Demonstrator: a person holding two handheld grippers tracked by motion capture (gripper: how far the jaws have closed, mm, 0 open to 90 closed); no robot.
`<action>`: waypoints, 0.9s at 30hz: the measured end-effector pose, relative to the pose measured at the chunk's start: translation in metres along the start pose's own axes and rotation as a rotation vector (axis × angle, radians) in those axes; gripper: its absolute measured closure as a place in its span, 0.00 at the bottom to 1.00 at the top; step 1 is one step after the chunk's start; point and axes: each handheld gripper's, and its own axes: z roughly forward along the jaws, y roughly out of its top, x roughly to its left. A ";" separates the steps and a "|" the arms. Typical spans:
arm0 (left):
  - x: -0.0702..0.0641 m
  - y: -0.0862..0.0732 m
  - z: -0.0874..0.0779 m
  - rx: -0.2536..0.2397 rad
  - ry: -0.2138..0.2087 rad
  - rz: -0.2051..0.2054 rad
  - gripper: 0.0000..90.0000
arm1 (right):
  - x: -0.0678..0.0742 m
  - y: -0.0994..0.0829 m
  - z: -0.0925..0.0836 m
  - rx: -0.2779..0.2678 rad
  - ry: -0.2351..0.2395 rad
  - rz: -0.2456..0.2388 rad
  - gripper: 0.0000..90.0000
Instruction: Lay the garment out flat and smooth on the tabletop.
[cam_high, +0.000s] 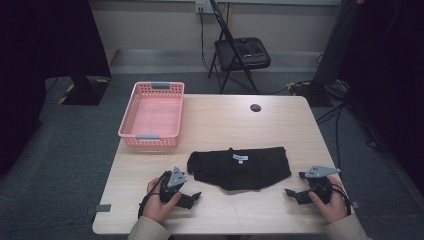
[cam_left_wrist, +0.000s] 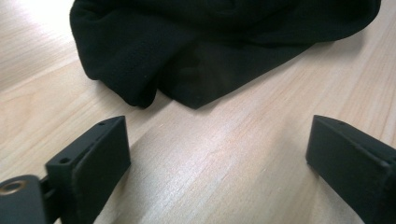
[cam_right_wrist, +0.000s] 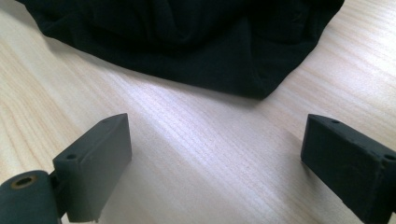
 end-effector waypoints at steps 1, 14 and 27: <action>0.000 0.000 0.000 0.001 -0.001 0.002 0.04 | 0.000 0.000 0.000 0.000 -0.002 0.002 0.09; -0.002 0.000 0.000 0.007 0.012 -0.004 0.02 | -0.002 0.002 0.002 -0.001 -0.004 0.003 0.09; -0.010 0.021 -0.003 -0.051 -0.043 -0.034 0.22 | 0.001 0.010 -0.002 -0.041 -0.003 0.012 0.13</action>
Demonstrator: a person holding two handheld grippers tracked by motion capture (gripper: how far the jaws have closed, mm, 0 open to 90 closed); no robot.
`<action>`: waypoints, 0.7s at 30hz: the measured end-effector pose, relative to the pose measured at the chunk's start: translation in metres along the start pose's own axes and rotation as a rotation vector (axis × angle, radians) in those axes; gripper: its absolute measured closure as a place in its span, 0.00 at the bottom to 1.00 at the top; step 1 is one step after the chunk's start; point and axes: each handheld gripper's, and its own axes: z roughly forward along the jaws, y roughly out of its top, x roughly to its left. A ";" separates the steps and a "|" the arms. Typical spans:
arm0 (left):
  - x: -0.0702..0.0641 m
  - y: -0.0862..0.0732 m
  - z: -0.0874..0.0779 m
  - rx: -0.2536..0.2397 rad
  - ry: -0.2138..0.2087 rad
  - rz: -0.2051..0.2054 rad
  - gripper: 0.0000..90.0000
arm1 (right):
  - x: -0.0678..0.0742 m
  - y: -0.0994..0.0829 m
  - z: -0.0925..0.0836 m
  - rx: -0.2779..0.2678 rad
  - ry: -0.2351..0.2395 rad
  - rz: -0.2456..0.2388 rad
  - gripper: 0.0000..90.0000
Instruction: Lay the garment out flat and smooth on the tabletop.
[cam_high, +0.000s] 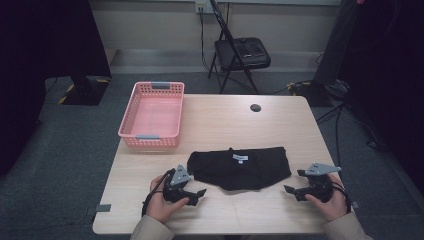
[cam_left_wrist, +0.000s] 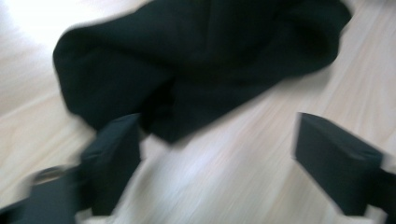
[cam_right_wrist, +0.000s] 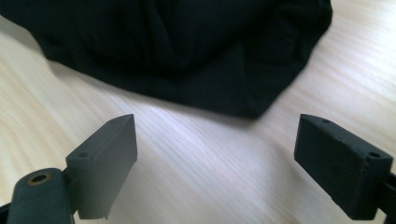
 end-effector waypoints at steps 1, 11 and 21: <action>-0.001 0.003 0.001 -0.005 -0.002 -0.012 0.20 | 0.001 0.002 -0.001 -0.007 0.011 0.003 0.13; -0.005 0.027 0.015 -0.029 -0.016 0.000 0.17 | 0.009 0.023 -0.002 -0.074 0.031 -0.031 0.13; -0.001 0.055 0.026 -0.080 -0.010 0.005 0.17 | 0.018 0.042 0.008 -0.092 0.041 -0.057 0.13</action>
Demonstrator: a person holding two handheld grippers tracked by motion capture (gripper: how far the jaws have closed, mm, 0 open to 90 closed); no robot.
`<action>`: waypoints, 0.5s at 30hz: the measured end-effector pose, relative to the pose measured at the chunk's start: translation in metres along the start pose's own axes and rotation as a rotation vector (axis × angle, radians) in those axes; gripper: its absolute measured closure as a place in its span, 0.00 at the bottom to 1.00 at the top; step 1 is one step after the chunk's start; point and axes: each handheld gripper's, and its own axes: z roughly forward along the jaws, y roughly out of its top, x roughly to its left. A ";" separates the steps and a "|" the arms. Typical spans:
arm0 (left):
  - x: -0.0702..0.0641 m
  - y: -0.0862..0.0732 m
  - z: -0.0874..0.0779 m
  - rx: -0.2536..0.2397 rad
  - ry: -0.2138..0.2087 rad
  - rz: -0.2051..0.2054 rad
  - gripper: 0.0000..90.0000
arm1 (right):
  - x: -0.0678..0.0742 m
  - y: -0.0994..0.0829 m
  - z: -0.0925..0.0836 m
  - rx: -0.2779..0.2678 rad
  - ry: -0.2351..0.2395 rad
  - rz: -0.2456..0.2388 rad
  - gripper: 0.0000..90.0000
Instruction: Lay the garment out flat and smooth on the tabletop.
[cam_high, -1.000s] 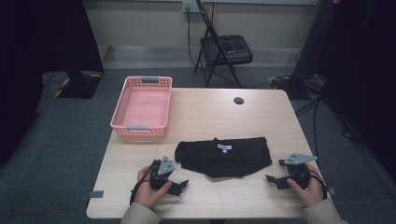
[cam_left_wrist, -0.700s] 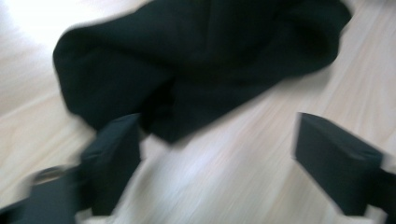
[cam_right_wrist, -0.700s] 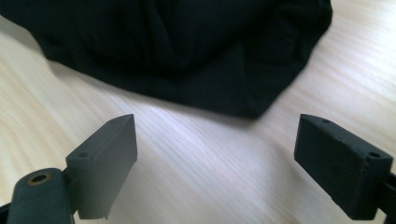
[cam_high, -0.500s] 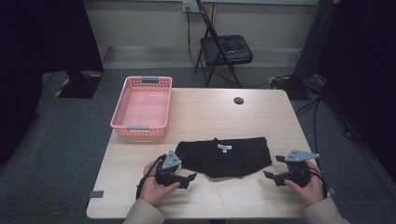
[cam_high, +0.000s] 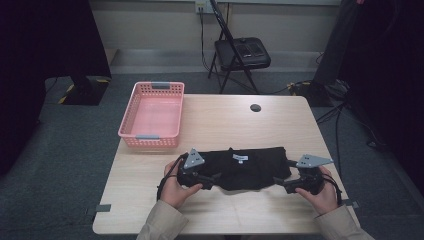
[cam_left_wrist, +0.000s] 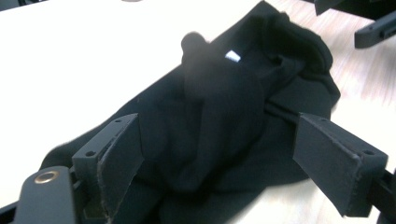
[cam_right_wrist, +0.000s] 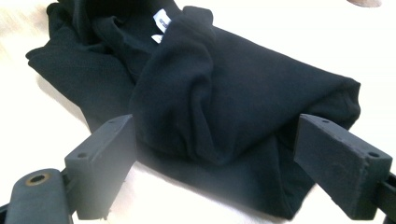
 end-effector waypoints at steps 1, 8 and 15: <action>0.000 0.001 0.002 0.000 0.001 0.000 0.17 | 0.002 0.002 0.002 -0.001 0.005 -0.007 0.14; -0.003 0.001 0.016 0.026 0.009 0.021 0.18 | 0.003 0.005 0.005 -0.014 0.039 -0.006 0.30; -0.002 -0.001 0.025 0.042 0.009 0.004 0.26 | 0.006 0.008 0.013 -0.009 0.063 -0.019 0.32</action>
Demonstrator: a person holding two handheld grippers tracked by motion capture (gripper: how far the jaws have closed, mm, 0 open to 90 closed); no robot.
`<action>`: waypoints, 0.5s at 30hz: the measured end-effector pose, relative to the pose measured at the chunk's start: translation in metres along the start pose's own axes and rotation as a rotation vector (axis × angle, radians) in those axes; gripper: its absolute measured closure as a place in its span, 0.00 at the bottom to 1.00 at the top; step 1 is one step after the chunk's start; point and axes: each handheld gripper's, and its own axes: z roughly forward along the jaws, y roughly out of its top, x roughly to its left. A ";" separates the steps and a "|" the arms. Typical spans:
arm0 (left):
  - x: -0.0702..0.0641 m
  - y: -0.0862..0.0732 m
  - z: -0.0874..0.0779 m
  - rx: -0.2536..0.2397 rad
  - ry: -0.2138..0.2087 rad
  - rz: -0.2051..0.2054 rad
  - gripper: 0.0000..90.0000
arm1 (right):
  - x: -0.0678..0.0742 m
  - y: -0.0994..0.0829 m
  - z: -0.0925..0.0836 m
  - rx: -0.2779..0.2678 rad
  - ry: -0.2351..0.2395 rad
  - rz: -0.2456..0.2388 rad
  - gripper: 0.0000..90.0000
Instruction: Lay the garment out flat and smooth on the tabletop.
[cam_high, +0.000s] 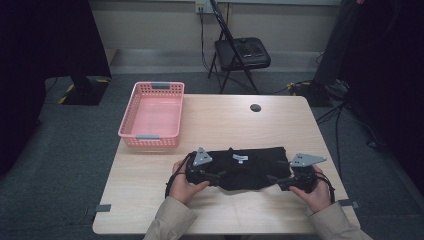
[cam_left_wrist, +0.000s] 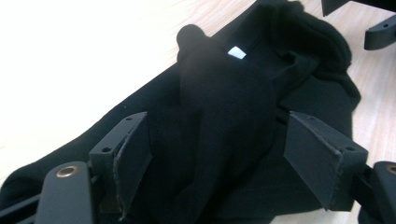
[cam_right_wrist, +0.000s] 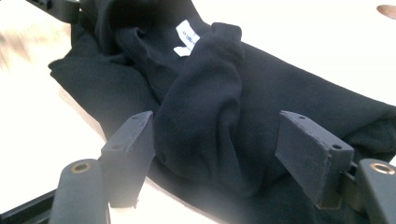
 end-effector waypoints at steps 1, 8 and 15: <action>0.000 0.000 0.001 0.003 0.003 0.006 0.26 | -0.001 0.000 0.001 0.003 0.005 0.004 0.33; 0.000 0.000 0.004 0.019 -0.012 0.004 0.43 | -0.004 0.000 0.008 0.008 0.023 0.018 0.42; -0.002 -0.002 0.006 0.056 -0.019 0.022 0.56 | -0.006 0.000 0.016 -0.004 0.060 0.032 0.60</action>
